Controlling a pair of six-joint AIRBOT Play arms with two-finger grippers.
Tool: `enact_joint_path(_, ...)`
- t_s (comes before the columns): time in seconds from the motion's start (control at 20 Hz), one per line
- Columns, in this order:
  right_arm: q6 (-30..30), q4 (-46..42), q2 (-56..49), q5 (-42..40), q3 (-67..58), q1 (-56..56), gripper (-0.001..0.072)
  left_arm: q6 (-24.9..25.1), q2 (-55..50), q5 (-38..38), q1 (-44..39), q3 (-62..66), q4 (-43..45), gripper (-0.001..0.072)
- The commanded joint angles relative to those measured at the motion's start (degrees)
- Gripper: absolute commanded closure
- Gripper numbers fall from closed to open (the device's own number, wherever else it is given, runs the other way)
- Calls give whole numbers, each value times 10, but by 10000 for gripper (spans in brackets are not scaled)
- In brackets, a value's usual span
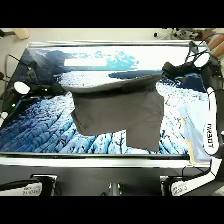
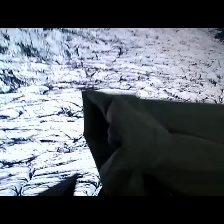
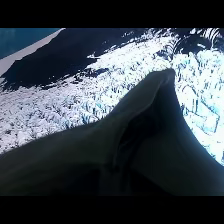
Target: Fold the shirts.
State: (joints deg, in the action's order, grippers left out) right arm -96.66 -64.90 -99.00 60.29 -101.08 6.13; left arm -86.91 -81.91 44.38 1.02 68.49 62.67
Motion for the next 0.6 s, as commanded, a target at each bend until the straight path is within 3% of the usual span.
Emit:
enact_joint_path(0.0,32,28,-8,35,-15,16,246,27,-39,102,20,35,-12,104)
enact_joint_path(0.05,46,-3,6,62,-19,30,233,27,-38,159,39,57,19,107)
enact_joint_path(0.1,46,-37,18,94,-19,47,235,24,-38,218,61,71,46,224)
enact_joint_path(0.15,46,-60,24,153,-19,70,258,25,-37,265,82,70,56,428)
enact_joint_path(0.2,45,-67,24,199,-11,91,287,24,-37,294,96,54,53,449)
enact_joint_path(0.25,46,-65,24,235,9,109,291,23,-37,300,101,24,40,436)
enact_joint_path(0.35,54,-65,25,269,60,120,293,30,-38,266,90,-45,-13,160)
enact_joint_path(0.55,74,-28,26,268,116,110,292,22,-47,148,29,-124,-79,245)
